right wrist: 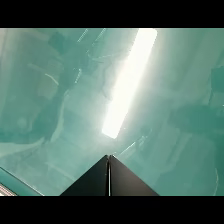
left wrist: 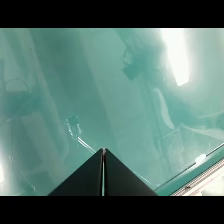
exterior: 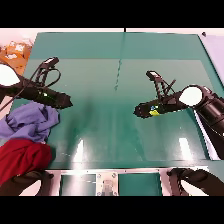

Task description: Fold the shirts.

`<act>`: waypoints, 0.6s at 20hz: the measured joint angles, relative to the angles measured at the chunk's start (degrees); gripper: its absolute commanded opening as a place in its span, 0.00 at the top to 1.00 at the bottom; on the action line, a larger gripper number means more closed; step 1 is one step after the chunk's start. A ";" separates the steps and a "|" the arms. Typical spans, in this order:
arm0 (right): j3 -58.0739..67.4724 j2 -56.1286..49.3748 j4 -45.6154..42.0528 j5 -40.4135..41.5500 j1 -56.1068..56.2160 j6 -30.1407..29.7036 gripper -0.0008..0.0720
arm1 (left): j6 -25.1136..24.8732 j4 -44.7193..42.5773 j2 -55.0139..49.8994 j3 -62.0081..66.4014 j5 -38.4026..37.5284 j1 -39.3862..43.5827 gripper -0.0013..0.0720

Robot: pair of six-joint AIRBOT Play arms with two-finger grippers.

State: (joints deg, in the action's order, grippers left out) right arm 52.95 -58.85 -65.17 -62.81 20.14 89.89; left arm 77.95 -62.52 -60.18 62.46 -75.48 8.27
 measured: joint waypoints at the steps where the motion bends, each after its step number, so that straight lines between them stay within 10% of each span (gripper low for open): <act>1: 0.00 0.00 0.00 0.00 0.00 0.00 0.97 | 0.02 -0.02 0.00 0.00 0.02 0.00 0.94; 12: 0.00 0.00 0.00 0.00 0.00 -0.02 0.97 | 0.00 0.22 0.00 0.00 4.85 0.00 0.94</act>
State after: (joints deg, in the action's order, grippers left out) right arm 52.95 -58.85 -65.17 -62.81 20.14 89.86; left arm 77.95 -62.30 -60.18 62.46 -70.63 8.27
